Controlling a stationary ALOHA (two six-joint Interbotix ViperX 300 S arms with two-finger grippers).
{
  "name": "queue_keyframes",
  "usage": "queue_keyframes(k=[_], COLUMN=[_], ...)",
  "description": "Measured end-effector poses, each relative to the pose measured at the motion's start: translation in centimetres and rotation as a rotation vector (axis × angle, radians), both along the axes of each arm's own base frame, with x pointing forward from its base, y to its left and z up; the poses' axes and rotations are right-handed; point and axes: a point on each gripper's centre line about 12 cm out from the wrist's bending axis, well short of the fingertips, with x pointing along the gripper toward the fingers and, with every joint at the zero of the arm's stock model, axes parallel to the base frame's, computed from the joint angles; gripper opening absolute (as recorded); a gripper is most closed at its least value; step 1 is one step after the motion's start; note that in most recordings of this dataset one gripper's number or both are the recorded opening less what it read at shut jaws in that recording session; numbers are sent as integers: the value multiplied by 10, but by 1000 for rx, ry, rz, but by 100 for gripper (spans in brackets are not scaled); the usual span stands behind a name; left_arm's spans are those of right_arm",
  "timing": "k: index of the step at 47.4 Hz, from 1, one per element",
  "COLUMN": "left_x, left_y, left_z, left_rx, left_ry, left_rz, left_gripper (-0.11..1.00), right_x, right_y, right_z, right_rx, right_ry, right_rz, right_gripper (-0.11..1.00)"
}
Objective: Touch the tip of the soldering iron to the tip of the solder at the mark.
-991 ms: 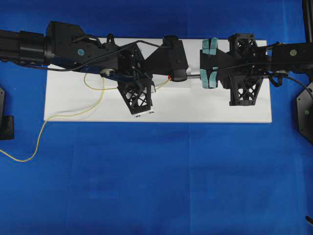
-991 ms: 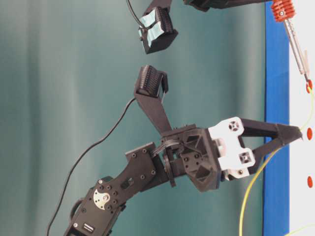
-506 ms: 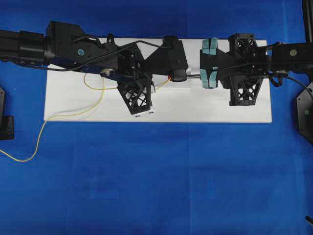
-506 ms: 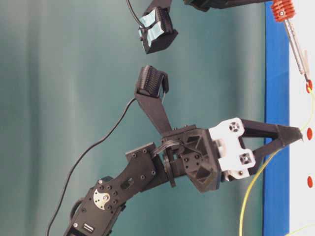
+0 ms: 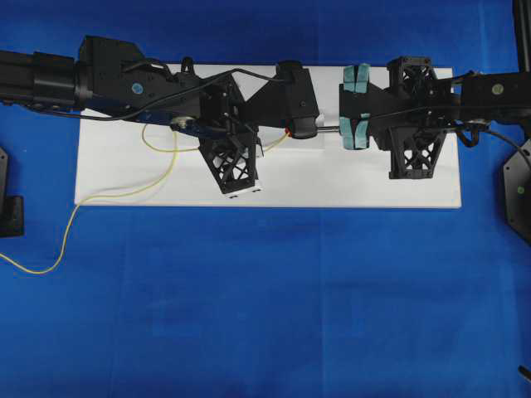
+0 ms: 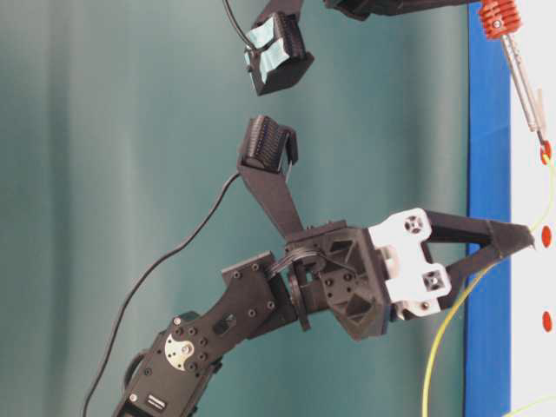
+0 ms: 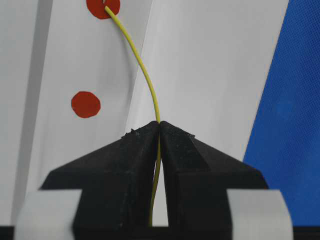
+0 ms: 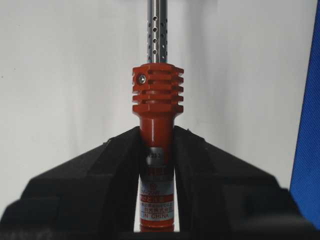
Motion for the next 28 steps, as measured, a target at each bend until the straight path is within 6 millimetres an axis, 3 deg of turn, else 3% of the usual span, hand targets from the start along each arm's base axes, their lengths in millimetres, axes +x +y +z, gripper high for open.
queue_keyframes(k=[13, 28], left_x=[0, -19], left_y=[0, -2], left_z=[1, 33], left_rx=[9, 22], left_ry=[-2, -64], left_rz=[-18, -30], left_gripper=[1, 1], right_x=[0, 1], right_y=[0, 0], right_z=[0, 0], right_rx=[0, -1], right_ry=[0, -6], right_rz=[0, 1], right_gripper=[6, 6])
